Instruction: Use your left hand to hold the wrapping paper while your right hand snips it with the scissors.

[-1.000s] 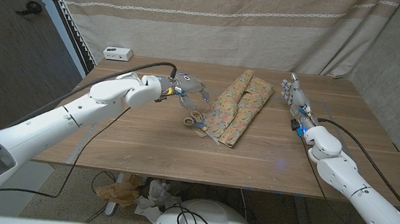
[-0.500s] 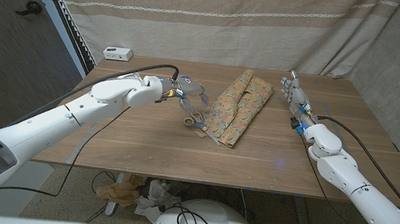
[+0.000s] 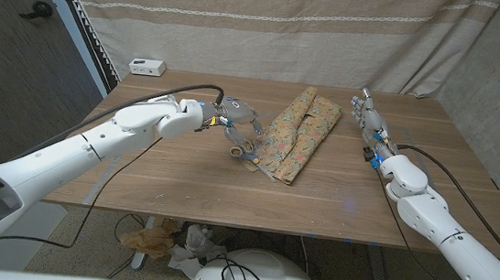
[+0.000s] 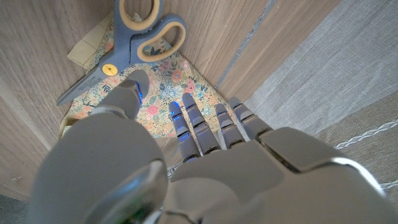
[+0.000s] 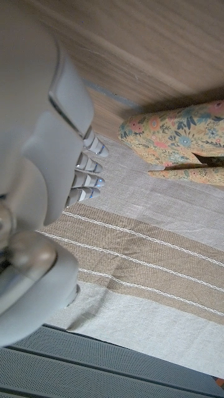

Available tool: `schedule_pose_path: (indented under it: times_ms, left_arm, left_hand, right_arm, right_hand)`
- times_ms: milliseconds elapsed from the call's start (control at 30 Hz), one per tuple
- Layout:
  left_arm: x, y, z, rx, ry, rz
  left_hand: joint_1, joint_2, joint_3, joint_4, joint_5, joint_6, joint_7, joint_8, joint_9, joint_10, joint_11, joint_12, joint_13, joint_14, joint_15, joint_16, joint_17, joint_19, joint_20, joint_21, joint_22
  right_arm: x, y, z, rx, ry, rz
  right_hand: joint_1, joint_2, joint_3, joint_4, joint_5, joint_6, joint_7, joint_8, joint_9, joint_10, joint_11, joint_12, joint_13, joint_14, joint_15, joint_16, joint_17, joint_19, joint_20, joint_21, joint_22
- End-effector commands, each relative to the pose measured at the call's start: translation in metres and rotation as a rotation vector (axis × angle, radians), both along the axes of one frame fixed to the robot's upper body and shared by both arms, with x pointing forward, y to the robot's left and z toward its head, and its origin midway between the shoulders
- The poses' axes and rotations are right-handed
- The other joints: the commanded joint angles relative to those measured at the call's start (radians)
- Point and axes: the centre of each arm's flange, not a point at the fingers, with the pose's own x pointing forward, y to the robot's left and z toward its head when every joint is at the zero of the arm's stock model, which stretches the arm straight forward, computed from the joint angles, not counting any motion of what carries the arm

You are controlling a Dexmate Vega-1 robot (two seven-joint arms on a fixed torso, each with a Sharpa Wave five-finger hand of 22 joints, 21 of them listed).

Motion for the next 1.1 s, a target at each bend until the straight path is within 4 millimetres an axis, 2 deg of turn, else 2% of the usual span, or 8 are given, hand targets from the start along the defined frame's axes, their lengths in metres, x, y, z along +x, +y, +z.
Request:
schedule_pose_path:
  times_ms: [33,167,333,467,833,1100]
  left_arm:
    - [0.001,0.0,-0.01,0.013,-0.011,-0.014]
    - [0.002,-0.001,-0.016,0.012,-0.027,-0.02]
    - [0.002,-0.002,-0.023,0.011,-0.033,-0.046]
    - [0.004,-0.002,-0.026,0.009,-0.04,-0.044]
    - [0.008,0.0,-0.034,-0.015,-0.047,-0.075]
    - [0.012,-0.001,-0.037,0.009,-0.019,-0.061]
  left_hand:
    - [-0.003,-0.008,-0.009,0.002,-0.002,0.004,0.003,0.003,0.004,0.012,0.0,-0.001,0.006,-0.005,-0.172,0.001,0.004,-0.002,-0.041,0.001,0.002]
    - [-0.004,-0.008,-0.009,0.003,-0.002,0.004,0.003,0.004,0.004,0.012,0.0,0.0,0.006,-0.005,-0.172,0.001,0.004,-0.002,-0.041,0.001,0.002]
    - [-0.01,-0.005,-0.021,0.003,0.002,0.006,0.002,0.006,0.005,0.017,0.0,0.0,0.009,0.0,-0.173,0.004,0.004,0.005,-0.075,0.003,0.001]
    - [-0.011,-0.005,-0.023,0.003,0.002,0.007,0.002,0.007,0.006,0.02,0.0,0.001,0.011,0.001,-0.174,0.005,0.004,0.005,-0.083,0.003,0.001]
    - [-0.01,-0.001,-0.031,0.002,0.008,0.024,0.002,0.017,0.008,0.04,-0.001,0.008,0.016,0.031,-0.175,0.015,0.006,0.02,-0.08,0.007,0.001]
    - [-0.003,0.0,-0.039,0.0,0.011,-0.008,0.002,0.006,0.009,0.025,0.0,0.0,0.02,0.016,-0.176,0.005,0.005,0.012,-0.078,0.003,0.002]
  right_arm:
    - [-0.003,-0.002,-0.001,0.002,-0.004,-0.013]
    - [-0.004,-0.002,-0.001,0.002,-0.002,-0.016]
    - [-0.005,-0.003,-0.002,0.002,-0.001,-0.016]
    - [-0.005,-0.004,-0.002,0.003,0.0,-0.019]
    - [-0.006,-0.004,-0.003,0.004,0.002,-0.023]
    - [-0.005,-0.003,-0.003,-0.002,0.001,-0.025]
  right_hand:
    - [0.021,-0.002,-0.002,-0.011,0.009,-0.006,0.001,0.002,0.003,-0.005,-0.004,0.004,0.0,-0.008,-0.002,0.001,0.0,-0.005,0.001,-0.003,0.004]
    - [0.027,-0.003,-0.001,-0.015,0.011,-0.007,0.002,0.002,0.003,-0.005,-0.004,0.004,0.0,-0.008,-0.002,0.001,0.0,-0.004,0.001,-0.005,0.004]
    - [0.036,-0.003,0.001,-0.019,0.013,-0.008,0.002,0.003,0.003,-0.005,-0.004,0.005,0.0,-0.008,-0.001,0.002,0.0,-0.004,0.001,-0.007,0.004]
    - [0.041,-0.004,0.002,-0.022,0.015,-0.009,0.002,0.004,0.003,-0.005,-0.004,0.005,0.0,-0.007,0.001,0.002,0.0,-0.003,0.001,-0.009,0.004]
    - [0.05,-0.004,0.005,-0.027,0.018,-0.009,0.003,0.005,0.004,-0.006,-0.003,0.005,0.0,-0.01,0.0,0.002,0.0,-0.002,0.001,-0.012,0.004]
    - [0.055,-0.004,0.006,-0.03,0.02,-0.009,0.003,0.005,0.004,-0.006,-0.004,0.005,0.0,-0.011,0.0,0.002,0.0,-0.004,0.001,-0.016,0.005]
